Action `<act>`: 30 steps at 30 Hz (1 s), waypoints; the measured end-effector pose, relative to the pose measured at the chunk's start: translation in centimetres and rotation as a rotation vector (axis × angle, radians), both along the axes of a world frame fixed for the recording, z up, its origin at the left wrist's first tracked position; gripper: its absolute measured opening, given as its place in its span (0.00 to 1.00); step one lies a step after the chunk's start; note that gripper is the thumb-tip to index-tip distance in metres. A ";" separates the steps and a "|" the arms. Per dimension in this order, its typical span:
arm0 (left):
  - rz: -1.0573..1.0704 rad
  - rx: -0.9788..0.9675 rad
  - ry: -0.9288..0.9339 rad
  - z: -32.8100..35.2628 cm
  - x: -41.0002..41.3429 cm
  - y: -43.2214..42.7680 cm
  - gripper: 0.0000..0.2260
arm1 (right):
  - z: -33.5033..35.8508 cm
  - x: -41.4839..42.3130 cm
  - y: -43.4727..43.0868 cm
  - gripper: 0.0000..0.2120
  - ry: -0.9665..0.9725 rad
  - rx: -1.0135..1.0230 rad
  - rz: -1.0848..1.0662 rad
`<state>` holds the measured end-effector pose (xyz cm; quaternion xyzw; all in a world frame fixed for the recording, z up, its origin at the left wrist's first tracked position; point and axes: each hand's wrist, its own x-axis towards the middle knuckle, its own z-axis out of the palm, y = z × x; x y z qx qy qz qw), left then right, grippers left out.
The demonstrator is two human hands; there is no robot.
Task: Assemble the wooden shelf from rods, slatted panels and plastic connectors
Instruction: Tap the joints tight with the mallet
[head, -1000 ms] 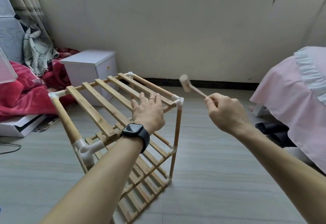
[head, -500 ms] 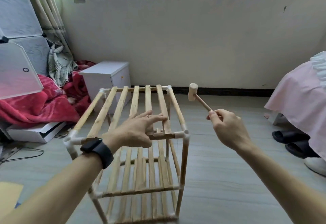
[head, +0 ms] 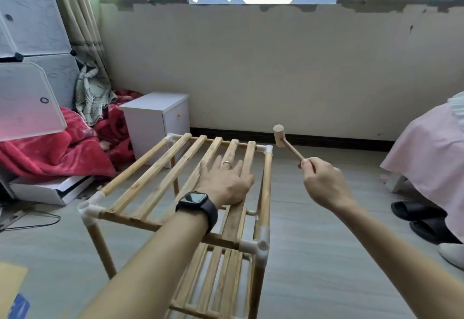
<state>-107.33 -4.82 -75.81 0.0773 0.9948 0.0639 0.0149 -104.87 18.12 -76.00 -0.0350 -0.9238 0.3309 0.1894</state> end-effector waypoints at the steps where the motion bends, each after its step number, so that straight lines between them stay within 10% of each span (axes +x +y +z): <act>1: 0.025 0.009 -0.024 -0.6 -0.4 0.1 0.33 | 0.2 -0.6 0.1 0.16 0.012 0.008 -0.016; 8: 0.014 0.006 0.006 -1.2 -1.0 -0.2 0.35 | 1.7 -3.7 -0.7 0.19 -0.140 0.143 0.002; 13: -0.007 0.023 0.012 -1.1 -1.0 -0.2 0.33 | 3.0 -4.4 -1.1 0.18 0.230 -0.139 -0.110; 16: -0.012 0.021 0.009 -1.2 -1.0 -0.2 0.33 | 2.4 -4.5 -1.4 0.18 -0.127 0.123 -0.078; 20: -0.005 0.031 0.015 -1.2 -1.0 -0.1 0.33 | 1.9 -4.3 -1.8 0.17 0.181 0.044 -0.112; 24: -0.010 0.033 0.017 -1.2 -0.7 -0.1 0.33 | 1.8 -4.3 -1.8 0.19 -0.121 0.305 -0.146; 28: -0.017 0.037 0.008 -1.0 -0.6 -0.2 0.32 | 1.8 -3.8 -1.9 0.16 0.367 0.071 -0.151; 30: -0.017 0.040 0.009 -0.9 -0.7 -0.1 0.32 | 1.6 -3.8 -1.9 0.15 0.263 0.105 -0.116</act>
